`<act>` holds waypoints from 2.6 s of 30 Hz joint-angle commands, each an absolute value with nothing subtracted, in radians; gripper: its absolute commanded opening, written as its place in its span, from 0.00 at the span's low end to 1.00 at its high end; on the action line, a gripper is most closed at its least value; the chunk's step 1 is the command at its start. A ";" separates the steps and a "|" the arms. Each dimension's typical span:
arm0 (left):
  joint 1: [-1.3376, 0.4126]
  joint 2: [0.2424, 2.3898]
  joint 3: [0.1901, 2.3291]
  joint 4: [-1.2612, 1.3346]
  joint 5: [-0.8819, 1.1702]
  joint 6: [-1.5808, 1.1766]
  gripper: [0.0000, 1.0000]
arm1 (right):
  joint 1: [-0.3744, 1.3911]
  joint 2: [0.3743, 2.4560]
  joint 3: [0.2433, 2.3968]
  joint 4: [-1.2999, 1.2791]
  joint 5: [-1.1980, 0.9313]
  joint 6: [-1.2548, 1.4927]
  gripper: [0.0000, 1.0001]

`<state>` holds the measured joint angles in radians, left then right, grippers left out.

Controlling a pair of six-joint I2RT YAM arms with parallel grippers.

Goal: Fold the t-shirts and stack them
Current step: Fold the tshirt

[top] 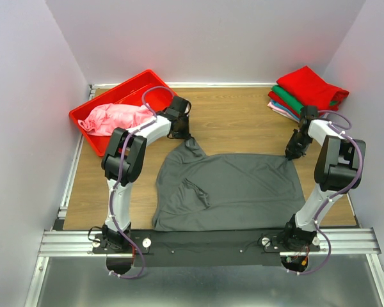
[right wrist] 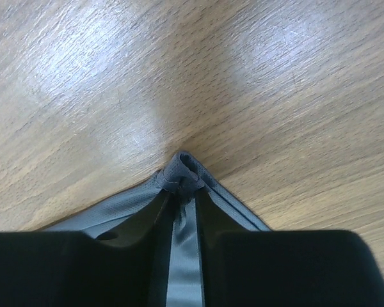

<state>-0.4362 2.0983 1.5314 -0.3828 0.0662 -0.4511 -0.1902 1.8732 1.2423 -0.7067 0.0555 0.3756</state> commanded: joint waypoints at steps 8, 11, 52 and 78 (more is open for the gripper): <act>-0.437 2.161 1.704 -0.408 0.086 -0.475 0.00 | -0.198 1.894 1.273 -0.699 0.048 0.376 0.02; -0.436 2.189 1.765 -0.437 0.080 -0.477 0.00 | -0.198 1.905 1.305 -0.703 0.045 0.377 0.01; -0.469 1.556 1.230 -0.479 0.084 -0.589 0.00 | -0.199 1.717 1.230 -0.686 0.190 0.321 0.02; -0.586 1.175 0.910 -0.518 0.049 -0.776 0.00 | -0.198 1.463 0.991 -0.696 0.204 0.307 0.03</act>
<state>-0.5755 1.2240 0.9466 -0.5056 0.0711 -0.7315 -0.1902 1.4948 1.0138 -0.6830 0.1711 0.3199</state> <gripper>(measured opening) 0.005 0.026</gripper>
